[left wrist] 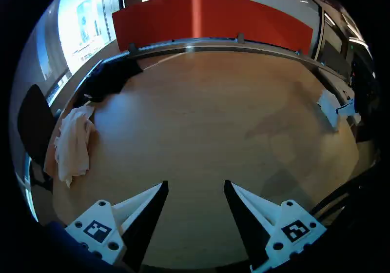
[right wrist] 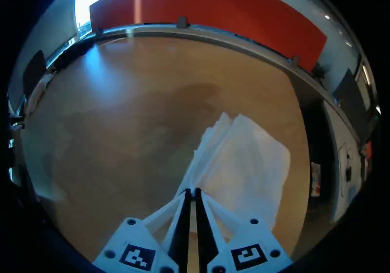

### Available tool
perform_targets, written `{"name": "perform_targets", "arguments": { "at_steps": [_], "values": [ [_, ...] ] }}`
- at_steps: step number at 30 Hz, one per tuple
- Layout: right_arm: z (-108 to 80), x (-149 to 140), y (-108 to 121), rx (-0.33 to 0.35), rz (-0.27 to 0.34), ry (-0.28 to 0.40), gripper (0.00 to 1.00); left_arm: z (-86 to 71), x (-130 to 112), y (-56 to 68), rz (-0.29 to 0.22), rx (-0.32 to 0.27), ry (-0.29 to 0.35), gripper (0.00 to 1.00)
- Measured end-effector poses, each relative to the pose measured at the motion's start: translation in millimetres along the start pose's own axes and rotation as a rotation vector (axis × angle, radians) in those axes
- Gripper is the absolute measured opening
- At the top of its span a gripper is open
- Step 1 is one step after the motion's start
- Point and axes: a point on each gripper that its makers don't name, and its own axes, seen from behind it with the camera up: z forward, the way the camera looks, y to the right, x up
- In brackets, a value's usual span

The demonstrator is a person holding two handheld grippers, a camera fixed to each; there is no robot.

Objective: Fold towel

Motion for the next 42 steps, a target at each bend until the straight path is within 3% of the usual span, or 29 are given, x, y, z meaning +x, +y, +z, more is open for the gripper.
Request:
{"name": "perform_targets", "arguments": {
  "at_steps": [24,27,34,37,42],
  "values": [
    [-12.7,-15,-11,0.057,-0.031,-0.027,0.08,1.4,4,3.0,0.007,-0.006,0.007,0.84],
    [-12.5,-11,-13,0.058,-0.019,-0.015,0.2,1.1,4,2.1,0.005,-0.004,0.009,0.84],
    [-13.7,-4,-19,0.066,0.008,0.022,0.75,1.8,7,-1.8,-0.001,-0.001,0.014,0.84],
    [-14.0,-4,-19,0.062,0.013,0.028,0.91,2.5,9,-3.5,-0.002,0.0,0.017,0.84],
    [-14.5,-4,-20,0.053,0.015,0.034,1.0,3.5,12,-5.1,-0.006,0.0,0.022,0.85]
  ]
}}
